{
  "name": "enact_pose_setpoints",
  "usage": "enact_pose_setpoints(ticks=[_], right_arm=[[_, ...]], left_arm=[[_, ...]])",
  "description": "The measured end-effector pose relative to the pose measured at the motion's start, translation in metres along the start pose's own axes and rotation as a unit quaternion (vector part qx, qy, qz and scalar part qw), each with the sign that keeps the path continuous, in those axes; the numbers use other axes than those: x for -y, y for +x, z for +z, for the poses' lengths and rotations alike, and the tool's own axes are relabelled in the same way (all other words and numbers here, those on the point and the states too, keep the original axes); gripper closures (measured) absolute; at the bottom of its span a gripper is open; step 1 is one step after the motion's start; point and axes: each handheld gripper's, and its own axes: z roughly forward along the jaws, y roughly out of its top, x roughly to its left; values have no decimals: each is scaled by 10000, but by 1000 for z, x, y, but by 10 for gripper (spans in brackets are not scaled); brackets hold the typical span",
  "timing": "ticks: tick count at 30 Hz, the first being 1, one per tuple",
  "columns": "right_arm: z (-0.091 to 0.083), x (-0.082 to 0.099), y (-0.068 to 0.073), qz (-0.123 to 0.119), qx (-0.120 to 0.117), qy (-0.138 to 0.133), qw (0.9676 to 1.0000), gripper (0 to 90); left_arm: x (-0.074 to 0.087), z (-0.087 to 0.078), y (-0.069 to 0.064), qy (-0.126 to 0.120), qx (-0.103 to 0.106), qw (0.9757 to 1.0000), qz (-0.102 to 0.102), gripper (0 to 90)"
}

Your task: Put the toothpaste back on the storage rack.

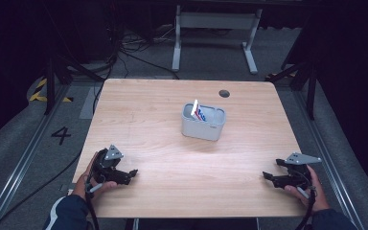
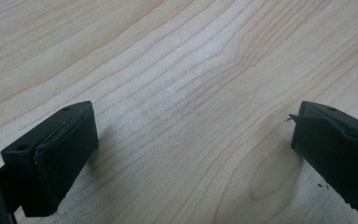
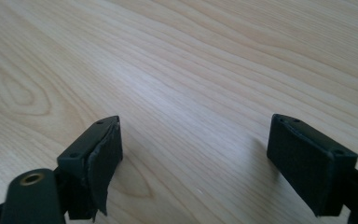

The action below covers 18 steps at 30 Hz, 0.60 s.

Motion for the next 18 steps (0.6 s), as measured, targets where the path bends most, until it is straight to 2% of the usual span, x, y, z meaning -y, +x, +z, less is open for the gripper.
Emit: enact_pose_setpoints(ticks=[1,3,7,18], right_arm=[[-1,2,-1,92,83,-34,9999,190],[-1,3,-1,90,114,-49,9999,187],[-1,3,-1,95,109,-41,9999,181],[0,1,-2,68,65,-25,10000,161]], left_arm=[[0,0,0,-1,7,10000,0,9],[0,0,0,-3,5,10000,-2,9],[-1,1,-1,-18,-70,10000,-12,5],[-1,1,0,-30,-82,10000,-13,2]])
